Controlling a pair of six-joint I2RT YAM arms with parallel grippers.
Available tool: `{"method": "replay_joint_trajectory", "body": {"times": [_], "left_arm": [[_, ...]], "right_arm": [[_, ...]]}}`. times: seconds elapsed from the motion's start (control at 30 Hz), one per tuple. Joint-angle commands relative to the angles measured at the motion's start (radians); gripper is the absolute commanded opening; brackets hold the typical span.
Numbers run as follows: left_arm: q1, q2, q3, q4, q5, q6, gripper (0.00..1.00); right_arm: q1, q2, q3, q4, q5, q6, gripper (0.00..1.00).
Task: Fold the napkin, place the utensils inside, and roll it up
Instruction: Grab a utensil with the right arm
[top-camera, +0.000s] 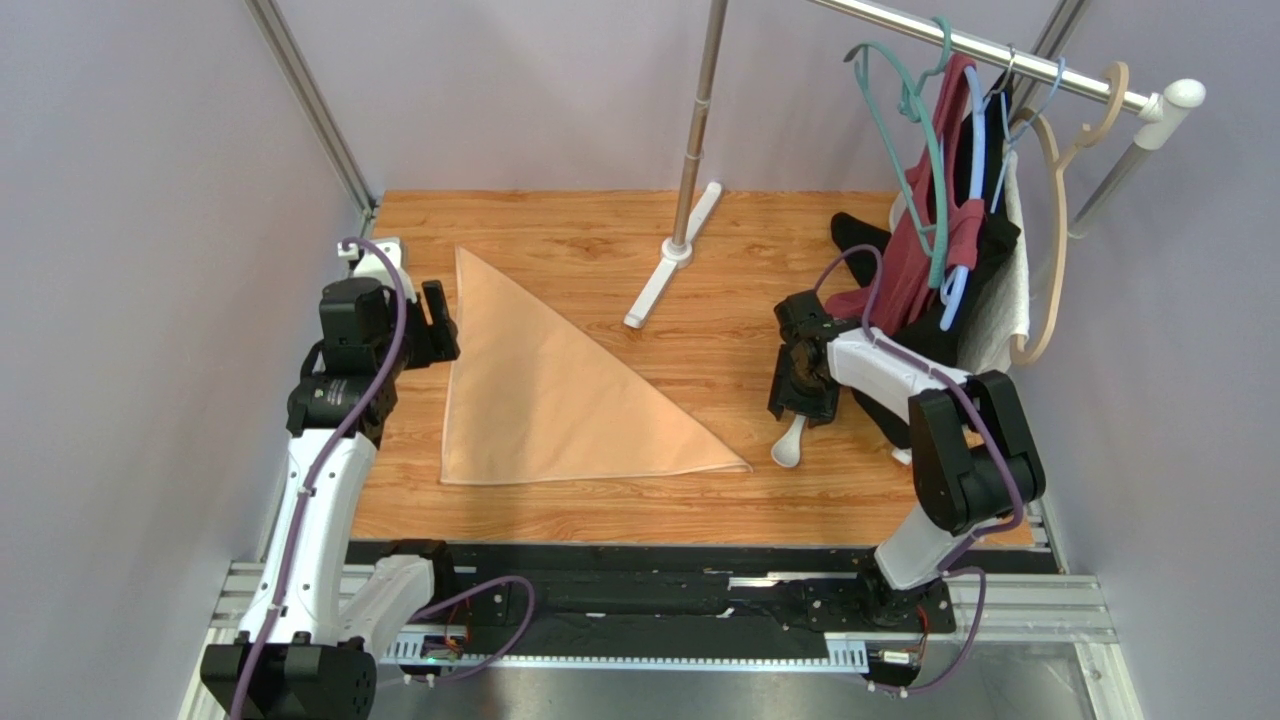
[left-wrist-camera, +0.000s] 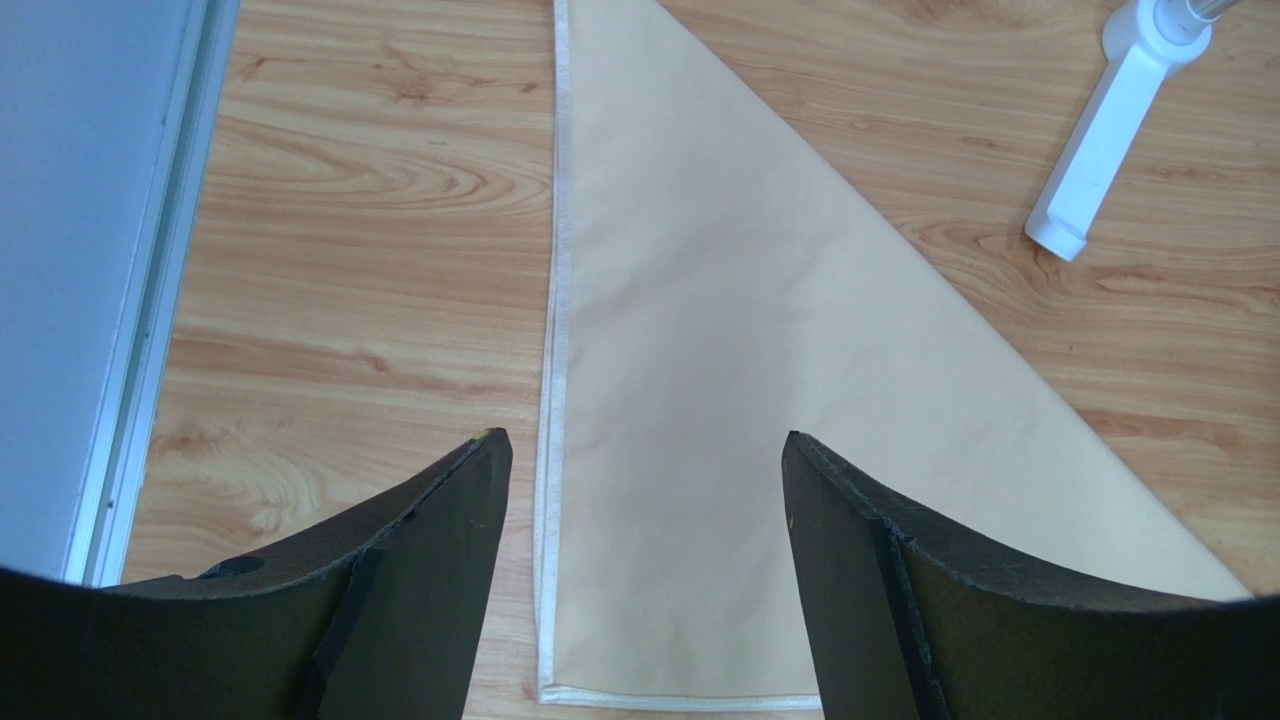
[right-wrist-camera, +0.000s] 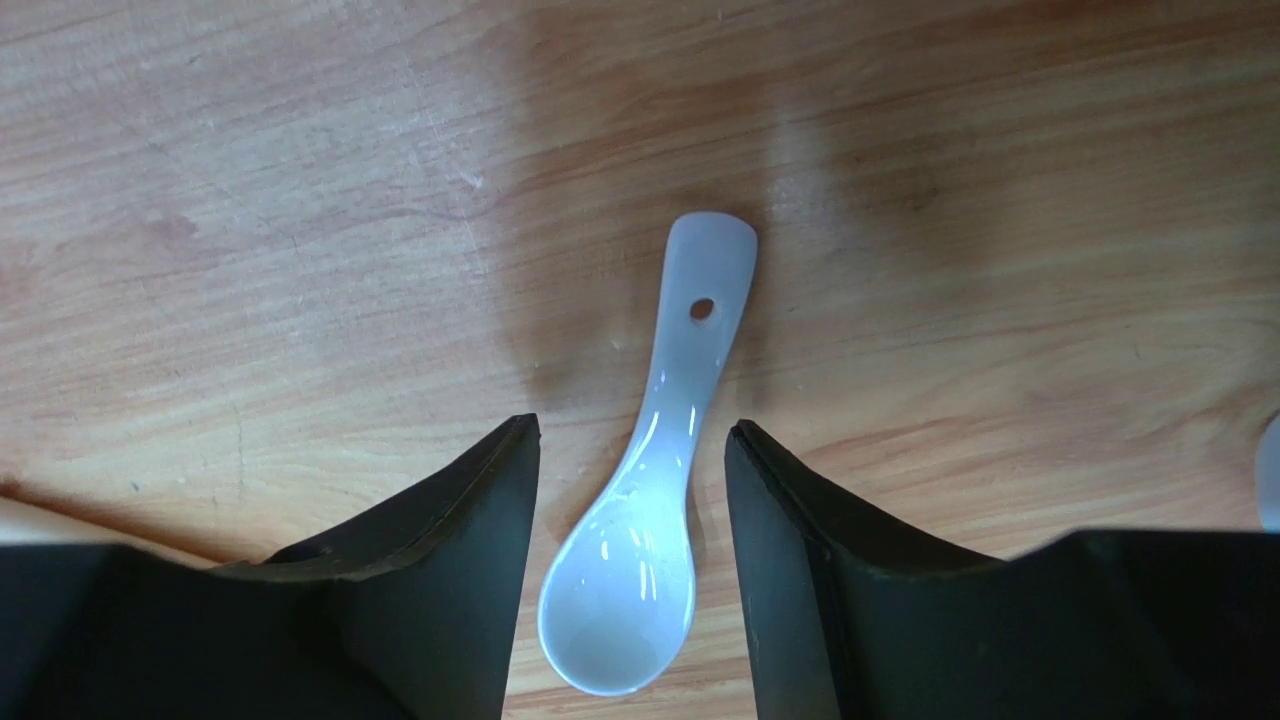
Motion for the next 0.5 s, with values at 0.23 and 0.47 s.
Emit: {"method": "replay_joint_trajectory", "body": {"times": [0.23,0.47], "left_arm": [[-0.025,-0.011,0.001,0.019,0.009,0.023,0.76],[-0.025,0.0,0.001,0.021,0.009,0.025,0.75]], "right_arm": [[0.014,0.129,0.097,0.073,0.02,0.002,0.22],[0.106,0.216,0.18,0.131,-0.046,-0.124,0.04]]}}
